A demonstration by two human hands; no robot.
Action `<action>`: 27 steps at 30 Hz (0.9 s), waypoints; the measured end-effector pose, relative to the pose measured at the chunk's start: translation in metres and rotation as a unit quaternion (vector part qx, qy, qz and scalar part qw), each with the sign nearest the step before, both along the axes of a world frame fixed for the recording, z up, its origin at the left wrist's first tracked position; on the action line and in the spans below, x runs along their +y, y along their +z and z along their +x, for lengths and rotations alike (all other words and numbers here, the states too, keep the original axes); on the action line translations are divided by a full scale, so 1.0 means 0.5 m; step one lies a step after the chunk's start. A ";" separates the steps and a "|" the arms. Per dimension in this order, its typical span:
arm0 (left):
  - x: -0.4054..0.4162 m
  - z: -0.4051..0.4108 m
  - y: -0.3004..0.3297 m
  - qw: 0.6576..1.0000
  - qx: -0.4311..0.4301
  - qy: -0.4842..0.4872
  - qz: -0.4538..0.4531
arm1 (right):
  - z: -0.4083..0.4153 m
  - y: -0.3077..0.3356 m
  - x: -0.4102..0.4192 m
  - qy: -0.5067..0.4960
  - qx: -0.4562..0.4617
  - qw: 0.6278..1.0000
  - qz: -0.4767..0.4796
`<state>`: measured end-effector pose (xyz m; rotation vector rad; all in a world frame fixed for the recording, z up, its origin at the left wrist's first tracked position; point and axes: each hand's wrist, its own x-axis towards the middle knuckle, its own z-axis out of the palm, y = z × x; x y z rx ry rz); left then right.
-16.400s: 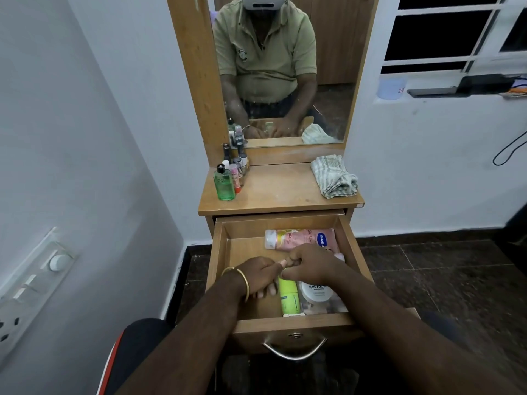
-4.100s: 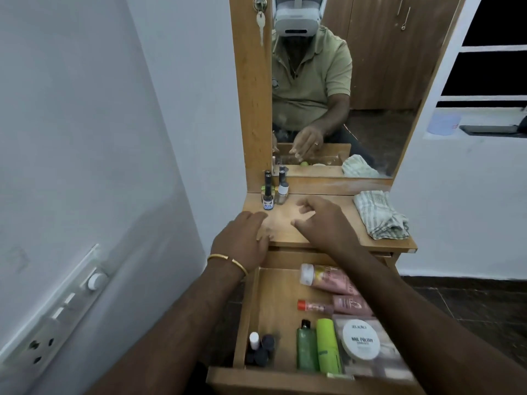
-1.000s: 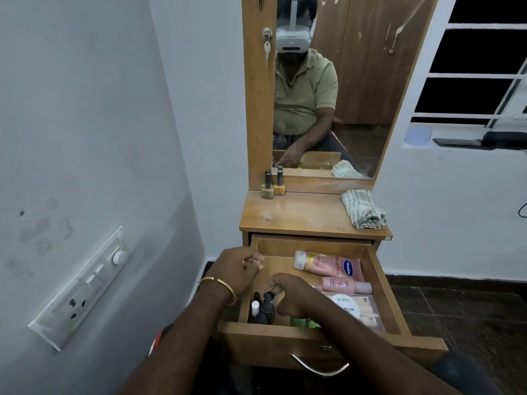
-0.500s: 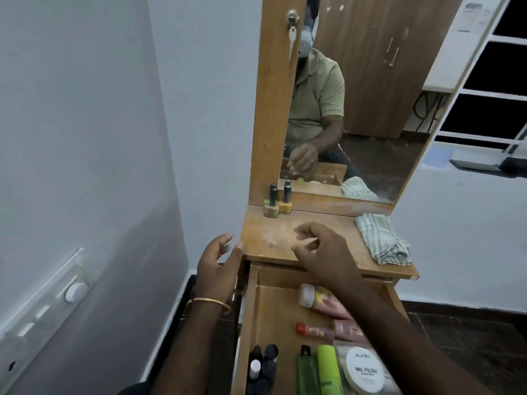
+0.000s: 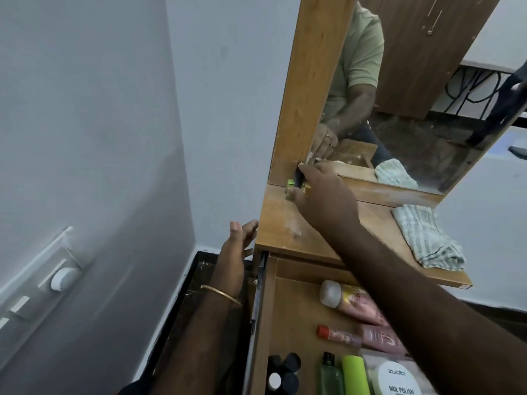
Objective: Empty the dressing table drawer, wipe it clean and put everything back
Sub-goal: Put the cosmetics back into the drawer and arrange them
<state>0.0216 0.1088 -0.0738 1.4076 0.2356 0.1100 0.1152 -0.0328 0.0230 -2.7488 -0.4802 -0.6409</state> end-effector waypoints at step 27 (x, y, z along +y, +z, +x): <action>-0.021 -0.029 0.003 0.985 -0.022 0.046 0.163 | -0.355 -0.168 -0.095 0.132 0.219 0.959 0.123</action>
